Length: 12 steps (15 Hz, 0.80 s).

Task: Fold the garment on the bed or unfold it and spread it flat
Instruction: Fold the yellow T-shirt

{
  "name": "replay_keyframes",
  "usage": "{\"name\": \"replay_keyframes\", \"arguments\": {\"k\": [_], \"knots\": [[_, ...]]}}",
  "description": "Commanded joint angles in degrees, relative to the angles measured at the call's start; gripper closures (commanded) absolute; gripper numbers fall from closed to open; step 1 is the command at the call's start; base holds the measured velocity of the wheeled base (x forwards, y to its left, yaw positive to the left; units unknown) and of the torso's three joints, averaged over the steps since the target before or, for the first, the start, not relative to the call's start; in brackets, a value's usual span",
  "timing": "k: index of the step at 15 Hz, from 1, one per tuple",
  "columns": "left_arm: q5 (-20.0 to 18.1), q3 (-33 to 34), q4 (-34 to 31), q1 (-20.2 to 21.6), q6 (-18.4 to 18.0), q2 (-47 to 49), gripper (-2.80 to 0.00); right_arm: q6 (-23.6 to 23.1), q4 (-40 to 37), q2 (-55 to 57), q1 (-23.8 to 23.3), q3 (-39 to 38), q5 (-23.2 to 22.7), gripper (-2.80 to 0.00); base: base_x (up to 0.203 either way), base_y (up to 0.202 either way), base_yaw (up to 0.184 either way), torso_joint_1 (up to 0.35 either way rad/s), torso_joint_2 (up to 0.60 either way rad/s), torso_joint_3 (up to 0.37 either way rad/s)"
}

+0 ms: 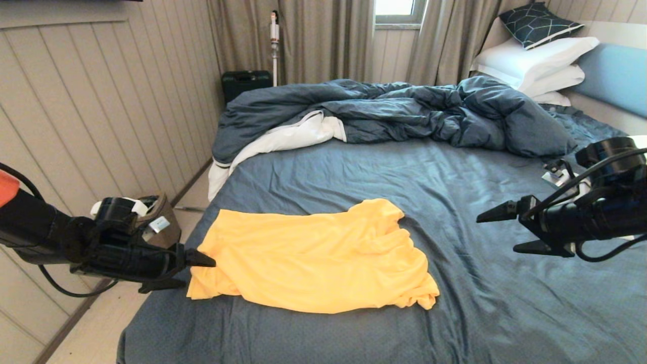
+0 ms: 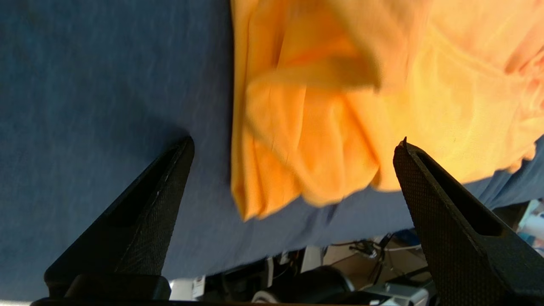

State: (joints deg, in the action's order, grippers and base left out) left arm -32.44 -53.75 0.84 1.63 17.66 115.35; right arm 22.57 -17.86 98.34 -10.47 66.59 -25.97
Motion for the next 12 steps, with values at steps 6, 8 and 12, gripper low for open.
{"name": "replay_keyframes", "arguments": {"k": [6, 8, 12], "knots": [[-0.17, -3.73, 0.13, -2.16, 2.47, 4.26, -2.8, 0.11, -0.07, 0.63, 0.01, 0.48, -0.14, -2.8, 0.0, 0.0, 0.0, 0.0, 0.0, 0.0], [-0.17, -3.64, 0.04, -2.51, 2.47, 4.18, -0.57, 0.11, -0.07, 0.72, 0.01, 0.56, -0.14, -2.8, 0.0, 0.0, 0.0, 0.0, 0.0, 0.0], [-0.17, -3.12, -0.29, -2.6, 2.61, 3.58, 0.0, 0.05, -0.07, 0.98, 0.1, 0.32, -0.14, -2.8, 0.0, 0.0, 0.0, 0.0, 0.0, 0.0]]}}
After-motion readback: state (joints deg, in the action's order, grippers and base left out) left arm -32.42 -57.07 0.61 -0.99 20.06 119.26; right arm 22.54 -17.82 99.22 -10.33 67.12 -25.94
